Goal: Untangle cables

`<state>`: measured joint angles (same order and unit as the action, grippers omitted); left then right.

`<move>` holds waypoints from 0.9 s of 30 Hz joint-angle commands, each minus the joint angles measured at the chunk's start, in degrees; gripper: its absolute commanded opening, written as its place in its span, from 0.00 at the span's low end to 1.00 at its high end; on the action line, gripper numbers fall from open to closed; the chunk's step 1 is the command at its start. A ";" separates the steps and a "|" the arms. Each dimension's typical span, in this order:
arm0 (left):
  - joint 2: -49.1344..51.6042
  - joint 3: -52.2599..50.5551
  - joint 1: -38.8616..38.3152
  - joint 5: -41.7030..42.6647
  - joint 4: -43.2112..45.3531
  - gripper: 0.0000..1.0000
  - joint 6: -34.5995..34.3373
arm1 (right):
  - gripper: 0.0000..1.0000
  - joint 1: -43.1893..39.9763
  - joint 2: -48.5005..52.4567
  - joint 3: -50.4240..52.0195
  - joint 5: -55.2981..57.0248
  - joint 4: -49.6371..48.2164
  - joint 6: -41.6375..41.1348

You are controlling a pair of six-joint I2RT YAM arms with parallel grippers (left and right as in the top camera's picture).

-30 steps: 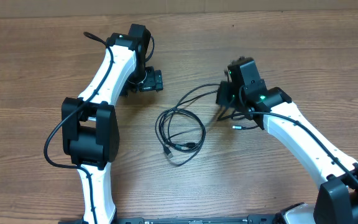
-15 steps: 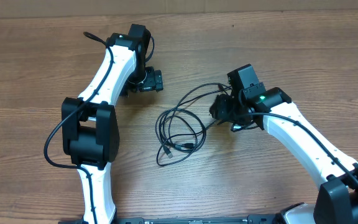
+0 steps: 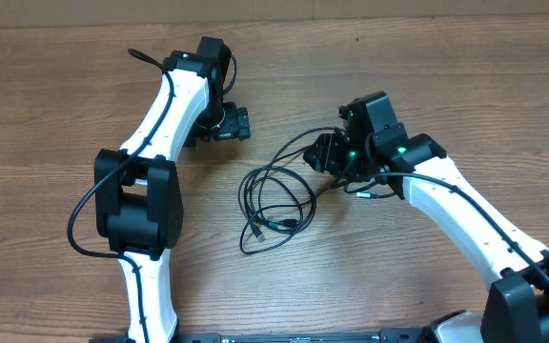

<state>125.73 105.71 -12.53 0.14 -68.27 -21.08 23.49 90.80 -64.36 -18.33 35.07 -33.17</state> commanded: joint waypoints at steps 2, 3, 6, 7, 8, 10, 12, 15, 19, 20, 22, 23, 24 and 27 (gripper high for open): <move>-1.33 -0.52 0.13 -0.66 -0.04 0.99 -0.81 | 0.56 0.98 0.85 -0.15 0.28 -1.29 -6.99; -1.33 -0.48 0.13 0.81 -0.04 1.00 -0.85 | 0.56 1.01 1.40 -0.13 0.28 -1.53 -7.67; -1.36 -0.02 0.15 4.15 0.48 1.00 -0.81 | 0.56 1.01 3.45 -0.09 0.26 -1.64 -10.47; -1.36 -0.07 0.15 4.07 0.87 1.00 -0.81 | 0.56 1.09 4.22 -0.09 0.24 -1.64 -10.80; -1.36 -0.15 0.15 4.07 1.18 1.00 -0.81 | 0.56 1.25 4.98 -0.09 0.26 -1.62 -10.99; -1.36 -0.13 0.15 3.93 1.29 1.00 -0.81 | 0.57 1.79 6.73 -0.09 0.24 -1.64 -10.97; -1.36 -0.15 0.15 3.93 1.29 0.99 -0.81 | 0.59 2.78 8.57 -0.09 0.26 -1.70 -10.97; -1.36 -0.15 0.15 3.93 1.29 1.00 -0.81 | 0.60 4.66 11.26 -0.09 0.28 -2.67 -10.95; -1.36 -0.15 0.15 3.93 1.29 1.00 -0.81 | 0.60 7.52 14.45 -0.09 0.31 -6.71 -10.88; -1.36 -0.15 0.15 3.93 1.29 1.00 -0.81 | 0.60 8.17 15.02 -0.09 0.28 -8.20 -10.64; -1.36 -0.15 0.15 3.93 1.29 1.00 -0.81 | 0.61 9.55 15.98 -0.09 0.33 -11.96 -10.49; -1.36 -0.13 0.15 3.93 1.29 0.99 -0.81 | 0.61 9.99 16.33 -0.09 0.39 -13.42 -10.49; -1.36 -0.15 0.15 3.93 1.29 0.99 -0.81 | 0.61 10.60 16.63 -0.09 0.72 -15.65 -10.51; -1.36 -0.15 0.13 3.93 1.29 1.00 -0.81 | 0.61 12.20 17.22 -0.09 5.90 -20.57 -10.51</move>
<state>125.73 105.71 -12.53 3.44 -67.20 -21.08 34.59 107.50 -64.31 -16.93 16.36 -43.70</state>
